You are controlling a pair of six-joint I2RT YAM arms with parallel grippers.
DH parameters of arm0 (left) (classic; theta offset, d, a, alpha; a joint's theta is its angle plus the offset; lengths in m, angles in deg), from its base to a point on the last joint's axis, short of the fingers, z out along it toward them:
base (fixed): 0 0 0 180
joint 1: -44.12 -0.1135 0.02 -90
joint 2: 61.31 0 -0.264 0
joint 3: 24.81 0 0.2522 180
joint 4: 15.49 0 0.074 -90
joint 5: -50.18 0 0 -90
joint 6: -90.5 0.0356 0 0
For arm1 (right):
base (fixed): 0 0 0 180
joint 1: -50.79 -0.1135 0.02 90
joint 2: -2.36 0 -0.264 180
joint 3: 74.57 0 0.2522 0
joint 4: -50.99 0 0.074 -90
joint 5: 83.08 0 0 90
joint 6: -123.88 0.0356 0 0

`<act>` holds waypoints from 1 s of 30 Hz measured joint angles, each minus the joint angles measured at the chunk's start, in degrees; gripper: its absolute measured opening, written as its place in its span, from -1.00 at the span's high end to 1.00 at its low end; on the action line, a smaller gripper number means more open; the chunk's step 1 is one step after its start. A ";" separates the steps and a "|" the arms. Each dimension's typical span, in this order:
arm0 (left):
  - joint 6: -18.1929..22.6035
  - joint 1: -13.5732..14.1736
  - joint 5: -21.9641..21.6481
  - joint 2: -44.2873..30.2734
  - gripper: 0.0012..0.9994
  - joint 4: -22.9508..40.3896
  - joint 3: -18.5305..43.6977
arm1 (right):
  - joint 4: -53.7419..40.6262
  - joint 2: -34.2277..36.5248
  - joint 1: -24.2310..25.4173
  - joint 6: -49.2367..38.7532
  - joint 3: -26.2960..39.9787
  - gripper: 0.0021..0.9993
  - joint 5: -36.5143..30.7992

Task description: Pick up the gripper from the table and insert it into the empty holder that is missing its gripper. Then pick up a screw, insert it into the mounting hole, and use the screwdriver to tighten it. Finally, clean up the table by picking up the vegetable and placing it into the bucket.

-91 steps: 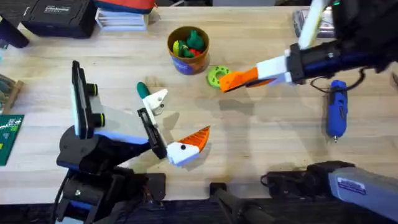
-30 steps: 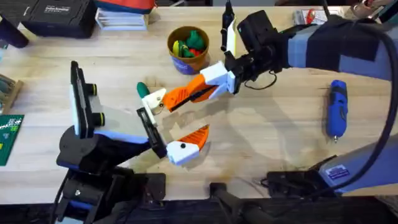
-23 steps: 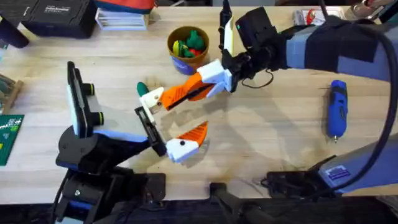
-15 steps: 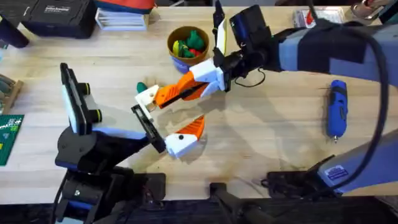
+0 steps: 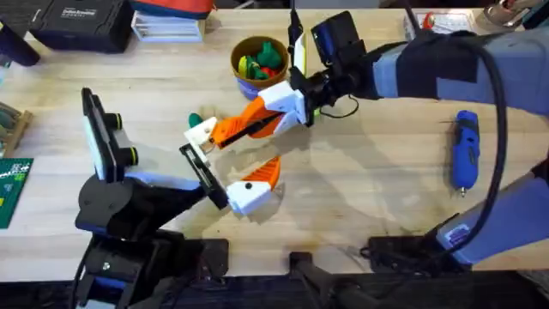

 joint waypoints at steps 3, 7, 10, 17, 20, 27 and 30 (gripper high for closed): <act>0.04 -0.30 -0.96 0.00 -0.97 -0.04 0.00 | 2.70 0.00 -0.50 0.91 0.00 0.99 -0.31; 0.22 -0.42 -1.98 0.00 -0.97 -0.13 0.00 | 4.99 0.00 -0.81 2.37 0.00 0.99 -0.94; 0.22 -0.42 -2.23 0.00 -0.97 -0.13 0.00 | 5.19 0.00 -0.90 3.07 0.00 0.99 -1.32; 0.20 -0.42 -2.31 0.00 -0.97 -0.13 0.00 | 5.31 0.00 -0.83 3.72 0.00 0.99 -1.89; 0.18 -0.42 -2.13 0.00 -0.97 -0.13 0.00 | 5.31 0.00 -0.67 4.04 0.00 0.99 -2.45; 0.17 0.13 1.43 0.00 -0.97 -0.10 0.00 | 5.28 0.11 -0.24 4.69 0.02 0.99 -3.89; 0.20 0.13 2.11 0.00 -0.97 -0.07 -0.02 | 5.23 0.11 0.19 4.83 0.02 0.99 -3.89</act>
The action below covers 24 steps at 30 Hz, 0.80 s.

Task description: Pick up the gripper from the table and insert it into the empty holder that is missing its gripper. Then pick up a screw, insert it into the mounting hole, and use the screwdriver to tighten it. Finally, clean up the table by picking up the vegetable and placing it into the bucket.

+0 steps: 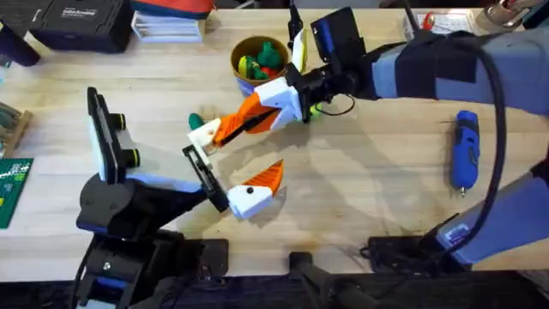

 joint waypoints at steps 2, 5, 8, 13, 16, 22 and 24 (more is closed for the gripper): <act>0.00 0.00 0.23 0.00 -0.97 0.00 0.00 | -0.02 0.00 0.05 0.00 0.00 0.99 0.00; -0.02 0.00 0.23 0.00 -0.97 0.04 0.00 | 0.06 0.00 -0.31 0.02 0.00 0.99 -0.11; -0.03 -0.04 0.20 0.00 -0.97 0.08 0.00 | 0.54 0.00 -1.27 0.24 0.00 0.99 -0.48; -0.62 -0.31 0.19 -0.02 -0.97 0.13 0.00 | 1.27 -0.01 -3.67 0.44 0.02 0.99 -1.78; -0.84 -0.31 0.21 0.00 -0.97 0.13 0.00 | 1.31 -0.02 -3.67 0.44 0.02 0.99 -2.19; -1.05 -0.33 -0.07 -0.11 -0.97 0.13 0.00 | 2.51 0.00 -3.84 0.79 0.02 0.99 -2.97; -1.05 -0.35 -0.38 -0.11 -0.97 0.13 0.00 | 3.28 -0.02 -3.97 1.10 0.02 0.99 -3.30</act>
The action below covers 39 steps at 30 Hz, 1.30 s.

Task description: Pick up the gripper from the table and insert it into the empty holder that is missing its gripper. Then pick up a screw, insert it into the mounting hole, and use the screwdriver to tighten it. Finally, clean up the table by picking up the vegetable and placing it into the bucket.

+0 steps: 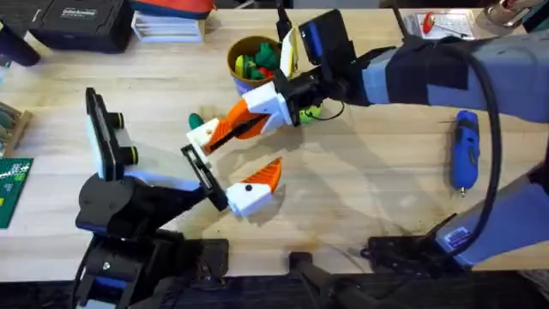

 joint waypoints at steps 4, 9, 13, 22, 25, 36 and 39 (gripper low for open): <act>0.00 0.00 -0.10 0.00 -0.97 0.00 0.00 | 0.08 -0.01 -0.02 0.20 0.00 0.99 -0.15; 0.00 0.00 -0.13 0.00 -0.97 0.00 0.00 | 0.13 0.00 -0.02 0.19 0.00 0.99 -0.17; 0.04 0.00 -0.17 0.00 -0.97 -0.02 0.00 | 0.15 0.01 -0.02 0.15 0.00 0.83 -0.48; 0.92 0.46 2.45 0.02 -0.97 0.04 0.00 | -0.22 0.02 -0.90 -0.55 -0.02 0.13 -4.07; 1.55 0.44 2.26 0.02 -0.97 -0.02 0.00 | -0.70 0.02 -0.90 -1.42 -0.02 -0.14 -4.74; 2.76 0.47 3.89 0.13 -0.97 -0.33 0.02 | -8.17 -0.20 0.30 -6.07 -0.17 -0.99 -6.67; 2.78 0.74 5.53 0.13 -0.97 -0.30 0.02 | -8.90 -0.61 1.00 -6.87 -0.17 -0.99 -7.04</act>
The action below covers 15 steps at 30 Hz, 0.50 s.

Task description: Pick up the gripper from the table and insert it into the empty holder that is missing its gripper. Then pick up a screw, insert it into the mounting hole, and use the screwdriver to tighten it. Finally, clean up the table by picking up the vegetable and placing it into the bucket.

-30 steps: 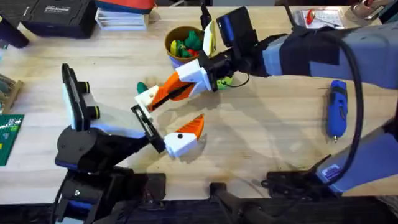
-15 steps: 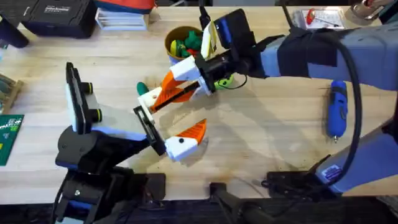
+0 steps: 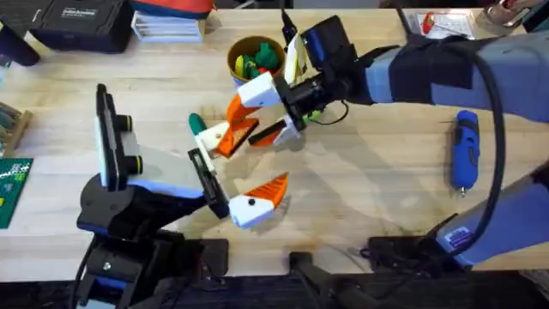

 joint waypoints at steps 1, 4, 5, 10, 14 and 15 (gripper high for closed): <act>-0.02 0.17 0.60 0.00 -0.97 0.14 0.00 | 0.04 -0.23 0.30 -0.10 0.00 -0.99 -0.03; -0.05 0.70 2.40 0.00 -0.97 0.30 -0.02 | -0.08 -1.50 1.13 -0.33 0.00 -0.99 -0.02; -0.05 0.72 2.73 0.00 -0.97 0.30 -0.02 | -0.17 -1.94 1.31 -0.33 0.00 -0.99 -0.01; -0.07 0.75 3.51 0.00 -0.97 0.30 -0.02 | -1.94 -4.77 1.71 -1.42 0.00 -0.99 0.01; -0.05 0.75 3.95 0.00 -0.97 0.30 -0.02 | -6.15 -6.04 2.09 -5.83 0.02 -0.99 0.88; -0.06 0.75 4.03 0.00 -0.97 0.31 -0.02 | -8.04 -6.11 2.39 -7.28 0.02 -0.99 1.39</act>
